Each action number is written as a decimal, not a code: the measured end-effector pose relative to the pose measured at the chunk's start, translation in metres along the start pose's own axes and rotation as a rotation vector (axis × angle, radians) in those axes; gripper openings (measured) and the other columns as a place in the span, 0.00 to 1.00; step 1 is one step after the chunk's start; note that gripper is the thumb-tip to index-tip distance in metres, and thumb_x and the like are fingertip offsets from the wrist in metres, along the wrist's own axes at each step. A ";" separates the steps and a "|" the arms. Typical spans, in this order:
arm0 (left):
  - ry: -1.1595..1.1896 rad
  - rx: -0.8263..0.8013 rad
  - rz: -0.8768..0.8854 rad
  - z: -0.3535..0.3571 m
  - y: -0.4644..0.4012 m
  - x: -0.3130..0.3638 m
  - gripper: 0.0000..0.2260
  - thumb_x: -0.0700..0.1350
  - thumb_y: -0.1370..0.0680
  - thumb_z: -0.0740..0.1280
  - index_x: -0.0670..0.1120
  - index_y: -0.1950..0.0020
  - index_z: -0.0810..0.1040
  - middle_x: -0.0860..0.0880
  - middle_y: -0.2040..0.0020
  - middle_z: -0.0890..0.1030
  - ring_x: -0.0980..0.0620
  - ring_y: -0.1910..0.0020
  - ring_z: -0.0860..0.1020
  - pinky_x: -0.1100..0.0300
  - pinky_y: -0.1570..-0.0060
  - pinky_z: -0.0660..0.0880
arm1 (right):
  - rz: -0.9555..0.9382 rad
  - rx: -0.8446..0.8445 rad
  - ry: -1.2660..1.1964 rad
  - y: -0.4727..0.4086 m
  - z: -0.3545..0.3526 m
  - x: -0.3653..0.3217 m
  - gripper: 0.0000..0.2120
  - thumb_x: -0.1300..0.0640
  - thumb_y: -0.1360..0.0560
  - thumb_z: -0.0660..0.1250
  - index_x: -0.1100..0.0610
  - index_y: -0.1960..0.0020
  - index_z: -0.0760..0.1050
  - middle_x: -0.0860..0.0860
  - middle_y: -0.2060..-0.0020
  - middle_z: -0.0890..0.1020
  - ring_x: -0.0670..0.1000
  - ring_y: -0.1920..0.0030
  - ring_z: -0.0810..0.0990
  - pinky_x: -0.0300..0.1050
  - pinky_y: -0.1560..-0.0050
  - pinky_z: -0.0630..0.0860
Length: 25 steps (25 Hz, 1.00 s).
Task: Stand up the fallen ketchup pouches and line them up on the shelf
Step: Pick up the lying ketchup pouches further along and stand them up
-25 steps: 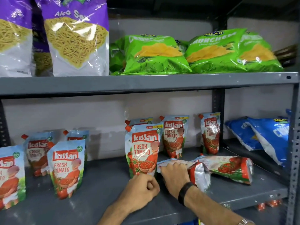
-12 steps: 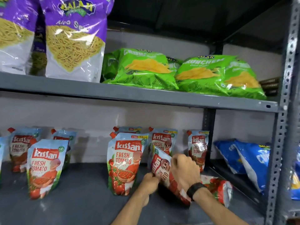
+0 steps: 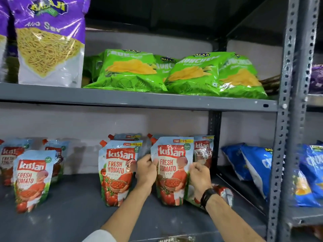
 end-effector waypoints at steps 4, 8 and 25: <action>-0.079 0.091 0.112 -0.005 -0.001 -0.003 0.10 0.42 0.19 0.66 0.53 0.58 0.80 0.53 0.56 0.86 0.49 0.54 0.86 0.43 0.49 0.84 | 0.037 -0.030 -0.075 -0.006 0.012 0.008 0.19 0.67 0.21 0.57 0.55 0.68 0.70 0.50 0.70 0.76 0.49 0.67 0.73 0.40 0.68 0.71; -0.079 0.095 0.125 -0.005 -0.014 -0.005 0.12 0.42 0.19 0.65 0.55 0.60 0.78 0.53 0.57 0.85 0.48 0.53 0.85 0.44 0.48 0.83 | 0.012 -0.026 -0.038 -0.013 0.018 0.009 0.20 0.68 0.22 0.58 0.54 0.71 0.67 0.48 0.73 0.70 0.47 0.71 0.66 0.37 0.75 0.63; -0.006 0.074 -0.031 -0.004 -0.012 -0.032 0.11 0.44 0.15 0.57 0.51 0.44 0.79 0.57 0.55 0.82 0.61 0.56 0.79 0.64 0.65 0.73 | 0.054 -0.133 -0.057 -0.022 0.029 0.031 0.16 0.65 0.20 0.59 0.56 0.66 0.71 0.55 0.67 0.75 0.50 0.67 0.71 0.42 0.70 0.65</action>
Point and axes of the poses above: each hand's wrist, its own y-axis away from the middle knuckle, its own z-axis out of the palm, x = y × z, the point moved 2 cm from there along -y, towards the middle knuckle
